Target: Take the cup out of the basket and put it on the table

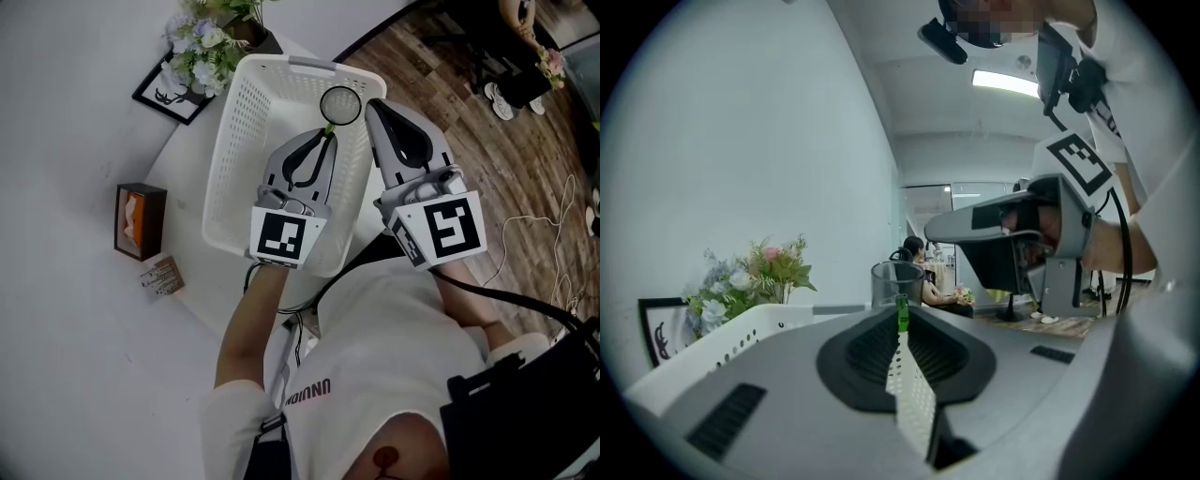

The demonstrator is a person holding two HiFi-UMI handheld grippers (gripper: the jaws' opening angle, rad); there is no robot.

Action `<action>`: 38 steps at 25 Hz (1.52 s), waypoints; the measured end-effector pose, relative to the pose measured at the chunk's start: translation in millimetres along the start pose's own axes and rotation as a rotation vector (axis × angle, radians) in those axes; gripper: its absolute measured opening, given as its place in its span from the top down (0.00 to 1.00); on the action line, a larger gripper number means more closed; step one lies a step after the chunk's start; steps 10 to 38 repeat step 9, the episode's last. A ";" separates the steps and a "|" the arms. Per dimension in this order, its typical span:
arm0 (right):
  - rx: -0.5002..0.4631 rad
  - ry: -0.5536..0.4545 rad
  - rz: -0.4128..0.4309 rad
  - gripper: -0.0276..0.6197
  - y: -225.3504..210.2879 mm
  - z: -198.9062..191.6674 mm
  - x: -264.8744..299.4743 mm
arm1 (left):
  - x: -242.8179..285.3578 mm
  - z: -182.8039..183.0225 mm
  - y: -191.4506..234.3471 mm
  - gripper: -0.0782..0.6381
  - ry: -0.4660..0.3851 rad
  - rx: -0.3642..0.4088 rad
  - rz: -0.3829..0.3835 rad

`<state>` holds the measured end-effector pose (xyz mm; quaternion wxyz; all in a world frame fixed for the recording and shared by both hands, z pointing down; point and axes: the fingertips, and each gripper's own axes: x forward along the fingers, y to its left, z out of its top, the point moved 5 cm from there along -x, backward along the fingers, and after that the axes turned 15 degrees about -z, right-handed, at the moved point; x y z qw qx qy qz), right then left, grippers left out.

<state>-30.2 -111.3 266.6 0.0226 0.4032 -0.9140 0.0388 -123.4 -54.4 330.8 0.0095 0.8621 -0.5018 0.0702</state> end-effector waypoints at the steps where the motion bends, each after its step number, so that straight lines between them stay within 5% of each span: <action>1: 0.000 0.000 0.000 0.93 0.1 0.1 -0.1 | 0.3 2.0 0.2 0.83 -0.017 0.006 0.002; 38: -0.001 0.000 0.001 0.93 1.7 0.3 0.2 | -1.4 1.7 0.9 0.83 -0.018 -0.003 0.002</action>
